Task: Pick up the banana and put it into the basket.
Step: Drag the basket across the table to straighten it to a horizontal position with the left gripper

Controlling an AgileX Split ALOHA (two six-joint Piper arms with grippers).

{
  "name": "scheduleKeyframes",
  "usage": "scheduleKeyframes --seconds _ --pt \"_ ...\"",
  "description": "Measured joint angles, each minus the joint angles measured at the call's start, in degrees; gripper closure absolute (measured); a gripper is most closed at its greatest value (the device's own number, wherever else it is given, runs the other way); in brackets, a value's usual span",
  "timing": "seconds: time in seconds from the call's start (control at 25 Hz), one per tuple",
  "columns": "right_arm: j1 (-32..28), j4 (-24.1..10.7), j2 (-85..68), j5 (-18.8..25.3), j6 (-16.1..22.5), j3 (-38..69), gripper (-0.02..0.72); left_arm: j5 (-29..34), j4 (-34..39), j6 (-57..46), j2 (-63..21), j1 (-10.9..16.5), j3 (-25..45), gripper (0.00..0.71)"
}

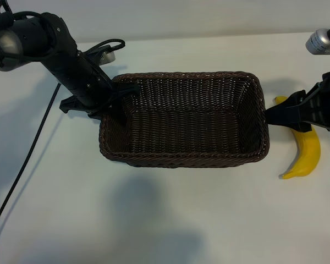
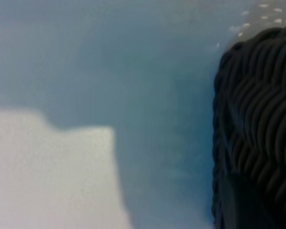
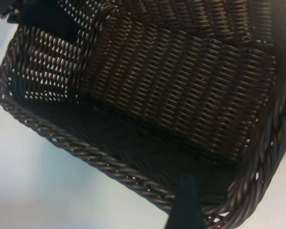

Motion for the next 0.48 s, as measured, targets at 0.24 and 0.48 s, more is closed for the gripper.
scheduleKeyframes --seconds 0.24,0.48 --pt "0.0 0.0 0.0 0.0 0.0 0.0 0.134 0.1 -0.3 -0.1 0.4 0.0 0.0 0.382" --pt "0.0 0.0 0.0 0.0 0.0 0.0 0.134 2.4 0.0 -0.1 -0.9 0.0 -0.5 0.210"
